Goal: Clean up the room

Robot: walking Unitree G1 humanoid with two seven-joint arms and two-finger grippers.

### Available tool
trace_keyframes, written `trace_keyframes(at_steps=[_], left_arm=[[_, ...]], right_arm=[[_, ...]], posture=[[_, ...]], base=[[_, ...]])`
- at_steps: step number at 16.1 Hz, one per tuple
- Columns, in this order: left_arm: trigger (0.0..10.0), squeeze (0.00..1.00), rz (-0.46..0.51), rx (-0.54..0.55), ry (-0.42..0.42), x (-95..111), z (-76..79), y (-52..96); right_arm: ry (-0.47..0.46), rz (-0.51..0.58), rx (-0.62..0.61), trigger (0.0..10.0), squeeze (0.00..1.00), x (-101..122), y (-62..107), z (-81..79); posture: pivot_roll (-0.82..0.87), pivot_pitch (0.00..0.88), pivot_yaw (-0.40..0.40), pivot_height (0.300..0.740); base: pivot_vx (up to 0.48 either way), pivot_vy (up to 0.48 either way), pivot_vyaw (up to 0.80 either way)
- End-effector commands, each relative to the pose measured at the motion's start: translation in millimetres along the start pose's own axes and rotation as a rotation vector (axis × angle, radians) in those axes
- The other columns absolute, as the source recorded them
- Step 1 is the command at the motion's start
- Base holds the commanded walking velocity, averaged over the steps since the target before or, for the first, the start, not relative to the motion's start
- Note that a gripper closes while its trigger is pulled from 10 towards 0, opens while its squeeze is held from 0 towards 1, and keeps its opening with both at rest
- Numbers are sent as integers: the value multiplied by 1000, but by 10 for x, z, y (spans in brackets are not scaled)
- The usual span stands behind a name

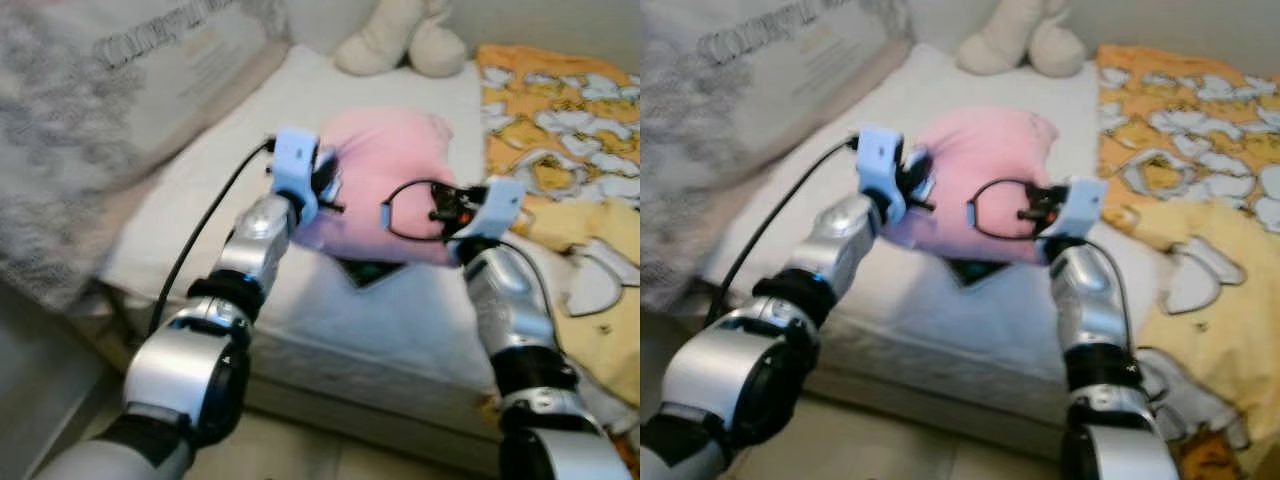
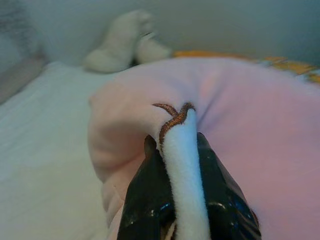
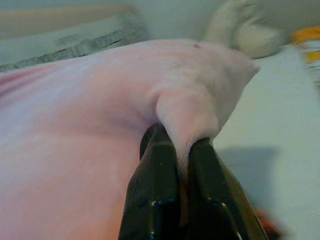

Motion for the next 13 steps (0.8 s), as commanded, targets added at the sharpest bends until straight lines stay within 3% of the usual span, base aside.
trace_keyframes(at_steps=[1,9,11,12,13], left_arm=[[10000,0,39,44,-14,123,-122,-1],[10000,0,24,38,-43,122,-191,8],[10000,0,-28,23,-73,14,-158,15],[10000,0,-46,43,-104,-31,-164,23],[10000,0,-28,42,-81,-11,-160,22]], right_arm=[[16,34,-28,10000,0,114,9,85],[40,25,-39,10000,0,87,10,99],[44,20,-41,10000,0,48,24,97],[43,17,-46,10000,0,28,38,105],[43,16,-51,10000,0,9,53,111]], posture=[[87,0,51,740],[81,0,61,740],[78,0,64,740],[74,0,70,740],[70,0,73,740]], base=[[0,480,0],[0,480,0],[0,480,0],[0,0,0],[0,0,0]])
Point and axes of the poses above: a point about 5 cm out from each wrist's last joint towards the gripper, its own y axis pointing back from the gripper into the wrist, its own x axis along the axis of the wrist's last joint, z = x × y, the point moved 5 cm from there along -y, pointing out of the wrist towards the gripper, and after that the axes turned 8 degrees about -y, right-handed, at the moved point
